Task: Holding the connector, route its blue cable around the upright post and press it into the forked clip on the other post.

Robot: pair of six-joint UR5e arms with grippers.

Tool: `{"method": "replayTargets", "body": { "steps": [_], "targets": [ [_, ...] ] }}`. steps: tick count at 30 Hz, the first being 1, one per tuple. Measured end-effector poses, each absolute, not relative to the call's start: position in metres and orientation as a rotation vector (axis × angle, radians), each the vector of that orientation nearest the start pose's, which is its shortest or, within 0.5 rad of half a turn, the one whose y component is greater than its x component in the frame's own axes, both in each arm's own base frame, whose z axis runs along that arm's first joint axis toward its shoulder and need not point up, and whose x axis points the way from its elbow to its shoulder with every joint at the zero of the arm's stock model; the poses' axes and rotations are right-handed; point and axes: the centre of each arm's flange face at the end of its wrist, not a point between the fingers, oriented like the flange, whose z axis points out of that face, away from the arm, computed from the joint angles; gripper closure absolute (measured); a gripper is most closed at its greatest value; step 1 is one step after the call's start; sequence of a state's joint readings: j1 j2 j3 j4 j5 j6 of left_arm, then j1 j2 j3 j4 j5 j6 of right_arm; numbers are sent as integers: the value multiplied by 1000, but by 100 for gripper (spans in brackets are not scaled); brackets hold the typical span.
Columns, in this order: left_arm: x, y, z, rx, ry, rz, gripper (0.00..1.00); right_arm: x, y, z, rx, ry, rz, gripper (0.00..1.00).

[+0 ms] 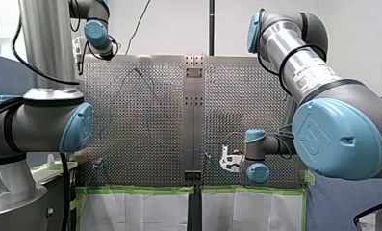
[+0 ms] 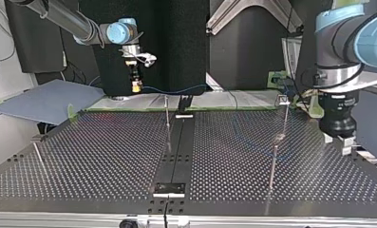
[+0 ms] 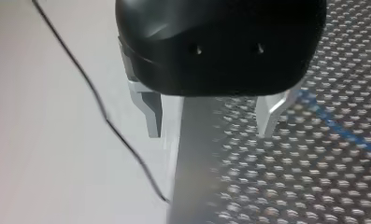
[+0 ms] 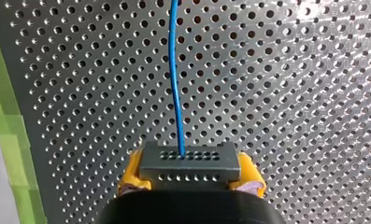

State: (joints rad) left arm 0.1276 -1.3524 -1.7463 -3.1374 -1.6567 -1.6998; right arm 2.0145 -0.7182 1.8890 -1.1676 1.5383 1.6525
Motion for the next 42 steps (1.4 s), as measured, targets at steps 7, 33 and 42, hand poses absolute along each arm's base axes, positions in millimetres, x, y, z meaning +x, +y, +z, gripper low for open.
{"method": "replayTargets", "body": {
  "steps": [7,33,42],
  "targets": [
    [417,-77,511,-245,1487,-7,0,374,-465,-15,1537,-1025,1605,100],
    [413,-118,487,-164,1623,-314,0,377,-466,-15,1547,-1033,1599,100],
    [409,-125,485,-141,1649,-358,0,378,-465,-15,1551,-1032,1599,100]
  ]
}}
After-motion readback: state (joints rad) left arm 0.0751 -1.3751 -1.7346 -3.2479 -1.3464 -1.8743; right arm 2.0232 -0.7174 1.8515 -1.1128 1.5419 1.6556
